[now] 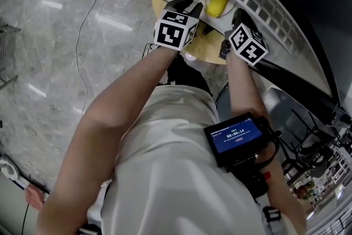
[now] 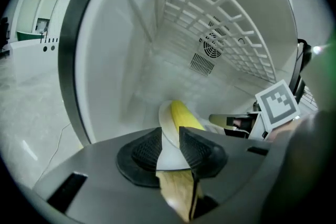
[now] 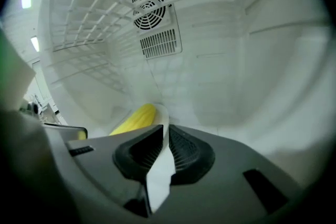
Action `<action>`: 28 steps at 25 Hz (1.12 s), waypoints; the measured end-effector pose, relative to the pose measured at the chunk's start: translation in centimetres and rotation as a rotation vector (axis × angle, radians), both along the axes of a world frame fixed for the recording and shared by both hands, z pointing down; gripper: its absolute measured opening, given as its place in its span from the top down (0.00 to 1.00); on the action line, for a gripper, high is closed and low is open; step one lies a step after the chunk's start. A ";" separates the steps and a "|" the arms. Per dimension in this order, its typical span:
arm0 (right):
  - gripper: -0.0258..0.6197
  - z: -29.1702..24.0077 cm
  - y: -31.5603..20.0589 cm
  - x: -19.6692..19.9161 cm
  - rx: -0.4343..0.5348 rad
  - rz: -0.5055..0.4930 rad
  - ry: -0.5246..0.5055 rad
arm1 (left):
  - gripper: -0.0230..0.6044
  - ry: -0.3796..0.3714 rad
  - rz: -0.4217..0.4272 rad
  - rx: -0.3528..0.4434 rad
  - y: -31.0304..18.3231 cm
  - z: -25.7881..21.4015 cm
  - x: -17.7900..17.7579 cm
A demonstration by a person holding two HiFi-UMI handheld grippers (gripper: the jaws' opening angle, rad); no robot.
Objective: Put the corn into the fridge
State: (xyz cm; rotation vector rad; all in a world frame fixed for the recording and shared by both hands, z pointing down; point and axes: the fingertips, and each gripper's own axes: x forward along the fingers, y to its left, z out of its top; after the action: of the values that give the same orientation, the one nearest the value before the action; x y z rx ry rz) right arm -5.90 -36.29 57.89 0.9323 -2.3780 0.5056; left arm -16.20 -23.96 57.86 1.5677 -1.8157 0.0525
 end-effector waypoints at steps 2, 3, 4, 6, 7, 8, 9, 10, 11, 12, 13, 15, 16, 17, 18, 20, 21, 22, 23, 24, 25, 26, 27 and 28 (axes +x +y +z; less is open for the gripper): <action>0.89 -0.1 0.6 0.4 -0.005 -0.016 -0.006 | 0.79 -0.007 0.003 -0.005 0.8 -0.1 0.3; 0.90 -0.3 0.9 0.6 -0.009 -0.020 -0.009 | 0.79 -0.008 0.004 -0.007 1.3 -0.2 0.4; 0.90 -0.5 1.2 0.7 -0.011 -0.021 -0.014 | 0.80 -0.010 0.005 -0.008 1.7 -0.4 0.4; 0.95 -1.1 1.7 0.8 -0.011 -0.024 -0.027 | 0.86 -0.019 0.005 -0.007 2.7 -0.9 0.1; 0.95 -1.5 1.9 0.7 -0.008 -0.028 -0.036 | 0.88 -0.026 0.006 -0.005 3.1 -1.2 -0.1; 0.95 -1.9 2.2 0.6 -0.003 -0.033 -0.045 | 0.90 -0.033 0.008 -0.001 3.5 -1.5 -0.3; 0.95 -2.3 2.4 0.5 0.002 -0.037 -0.054 | 0.91 -0.039 0.011 0.002 3.9 -1.8 -0.5; 0.95 -2.7 2.6 0.5 0.007 -0.041 -0.062 | 0.93 -0.043 0.014 0.005 4.3 -2.1 -0.7; 0.95 -3.1 2.9 0.5 0.010 -0.044 -0.069 | 0.94 -0.043 0.017 0.008 4.6 -2.3 -0.8; 0.95 -3.5 3.1 0.6 0.012 -0.047 -0.076 | 0.95 -0.041 0.021 0.010 5.0 -2.4 -0.8; 0.95 -3.9 3.4 0.8 0.012 -0.048 -0.081 | 0.95 -0.038 0.026 0.010 5.3 -2.4 -0.7; 0.95 -4.5 4.1 1.2 0.009 -0.053 -0.095 | 0.95 -0.030 0.041 0.011 6.1 -2.5 -0.3; 0.95 -4.8 4.4 1.4 0.007 -0.056 -0.103 | 0.95 -0.027 0.049 0.011 6.4 -2.5 -0.1; 0.95 -5.2 4.7 1.6 0.006 -0.059 -0.112 | 0.95 -0.024 0.057 0.011 6.8 -2.6 0.0; 0.95 -5.5 5.0 1.9 0.006 -0.060 -0.121 | 0.95 -0.019 0.065 0.012 7.1 -2.7 0.2; 0.95 -6.1 5.6 2.6 0.009 -0.058 -0.136 | 0.95 -0.011 0.088 0.020 7.7 -3.1 0.7; 0.95 -6.4 5.9 3.0 0.011 -0.058 -0.142 | 0.95 -0.009 0.102 0.025 8.1 -3.3 1.0; 0.95 -6.6 6.2 3.3 0.014 -0.058 -0.146 | 0.95 -0.010 0.115 0.031 8.4 -3.5 1.1; 0.95 -6.8 6.5 3.6 0.017 -0.060 -0.149 | 0.95 -0.012 0.128 0.036 8.7 -3.7 1.2; 0.95 -7.0 6.9 3.9 0.021 -0.064 -0.150 | 0.95 -0.015 0.138 0.040 9.1 -3.9 1.3; 0.95 -7.2 7.2 4.1 0.025 -0.069 -0.150 | 0.95 -0.017 0.145 0.044 9.4 -4.1 1.4; 0.95 -7.3 7.6 4.4 0.027 -0.075 -0.149 | 0.95 -0.019 0.150 0.048 9.7 -4.3 1.5; 0.95 -7.5 8.0 4.6 0.028 -0.080 -0.150 | 0.95 -0.021 0.153 0.052 10.0 -4.5 1.5; 0.95 -7.8 8.4 4.9 0.029 -0.085 -0.151 | 0.95 -0.025 0.157 0.057 10.2 -4.8 1.4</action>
State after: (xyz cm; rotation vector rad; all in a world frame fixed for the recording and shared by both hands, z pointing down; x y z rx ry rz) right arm -1.01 -27.87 50.13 0.8279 -2.5549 0.5272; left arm -14.76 -13.76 53.08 1.7540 -1.7234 0.0946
